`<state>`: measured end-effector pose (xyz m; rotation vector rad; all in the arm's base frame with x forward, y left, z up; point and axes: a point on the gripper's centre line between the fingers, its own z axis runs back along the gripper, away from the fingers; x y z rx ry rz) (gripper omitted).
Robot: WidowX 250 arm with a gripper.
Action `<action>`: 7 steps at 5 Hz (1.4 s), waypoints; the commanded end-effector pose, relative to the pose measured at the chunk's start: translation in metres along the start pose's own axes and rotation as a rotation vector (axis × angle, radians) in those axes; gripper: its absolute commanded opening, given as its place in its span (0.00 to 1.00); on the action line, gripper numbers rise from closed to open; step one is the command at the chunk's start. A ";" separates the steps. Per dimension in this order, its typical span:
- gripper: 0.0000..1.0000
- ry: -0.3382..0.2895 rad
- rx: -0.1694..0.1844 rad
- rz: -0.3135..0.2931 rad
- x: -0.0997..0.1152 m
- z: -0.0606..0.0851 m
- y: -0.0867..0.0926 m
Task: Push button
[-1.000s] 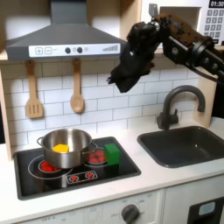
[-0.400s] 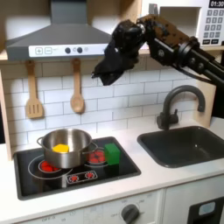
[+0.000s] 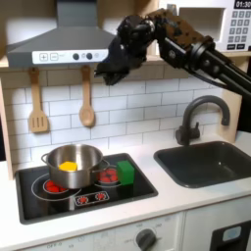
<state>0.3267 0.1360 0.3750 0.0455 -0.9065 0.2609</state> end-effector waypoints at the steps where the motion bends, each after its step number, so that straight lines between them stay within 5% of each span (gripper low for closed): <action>1: 0.00 -0.053 -0.001 -0.001 0.020 0.002 0.003; 7: 0.00 -0.098 -0.014 -0.013 0.046 -0.017 0.008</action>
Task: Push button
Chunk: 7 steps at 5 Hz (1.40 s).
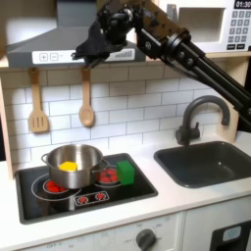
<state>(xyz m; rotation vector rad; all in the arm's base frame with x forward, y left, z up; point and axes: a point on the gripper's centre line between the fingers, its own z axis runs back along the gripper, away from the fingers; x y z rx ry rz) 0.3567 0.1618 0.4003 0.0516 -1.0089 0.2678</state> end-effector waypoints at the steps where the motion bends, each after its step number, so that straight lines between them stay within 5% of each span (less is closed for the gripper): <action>1: 0.00 0.007 -0.026 -0.044 0.005 -0.012 -0.018; 7: 0.00 0.031 -0.012 -0.088 0.014 -0.037 -0.021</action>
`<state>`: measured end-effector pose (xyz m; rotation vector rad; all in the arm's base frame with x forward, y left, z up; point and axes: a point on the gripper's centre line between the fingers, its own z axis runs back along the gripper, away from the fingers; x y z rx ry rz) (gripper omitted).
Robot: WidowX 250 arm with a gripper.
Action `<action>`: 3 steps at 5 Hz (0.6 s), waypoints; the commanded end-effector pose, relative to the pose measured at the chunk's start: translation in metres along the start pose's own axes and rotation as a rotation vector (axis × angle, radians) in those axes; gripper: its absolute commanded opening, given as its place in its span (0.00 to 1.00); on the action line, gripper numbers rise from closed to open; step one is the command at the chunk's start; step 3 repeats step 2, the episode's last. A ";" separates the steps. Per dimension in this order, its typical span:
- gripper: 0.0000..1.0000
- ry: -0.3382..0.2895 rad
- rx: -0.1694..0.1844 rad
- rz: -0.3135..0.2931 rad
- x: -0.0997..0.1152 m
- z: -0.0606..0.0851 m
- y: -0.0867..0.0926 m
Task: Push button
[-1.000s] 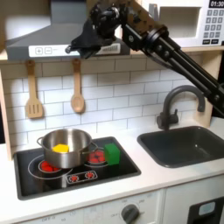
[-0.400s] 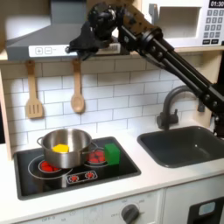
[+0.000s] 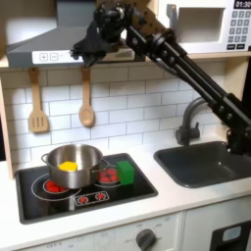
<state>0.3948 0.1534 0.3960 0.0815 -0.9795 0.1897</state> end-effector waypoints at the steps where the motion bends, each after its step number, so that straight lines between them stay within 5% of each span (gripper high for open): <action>1: 0.00 0.008 0.008 -0.006 -0.001 -0.004 -0.001; 3: 0.00 0.007 0.020 0.002 -0.001 -0.003 0.003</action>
